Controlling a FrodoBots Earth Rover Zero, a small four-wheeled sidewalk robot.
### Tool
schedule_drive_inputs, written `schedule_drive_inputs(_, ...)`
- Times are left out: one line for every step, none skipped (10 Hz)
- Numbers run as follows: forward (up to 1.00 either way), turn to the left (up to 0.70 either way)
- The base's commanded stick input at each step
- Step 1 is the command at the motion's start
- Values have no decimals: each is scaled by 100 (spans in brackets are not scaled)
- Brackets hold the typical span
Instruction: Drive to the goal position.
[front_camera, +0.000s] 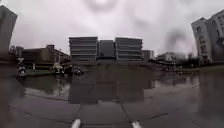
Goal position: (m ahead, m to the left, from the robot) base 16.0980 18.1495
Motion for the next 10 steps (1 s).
schedule_drive_inputs(70,0)
schedule_drive_inputs(70,0)
schedule_drive_inputs(70,0)
schedule_drive_inputs(70,0)
schedule_drive_inputs(70,0)
schedule_drive_inputs(70,0)
schedule_drive_inputs(70,0)
schedule_drive_inputs(70,0)
schedule_drive_inputs(70,0)
schedule_drive_inputs(70,0)
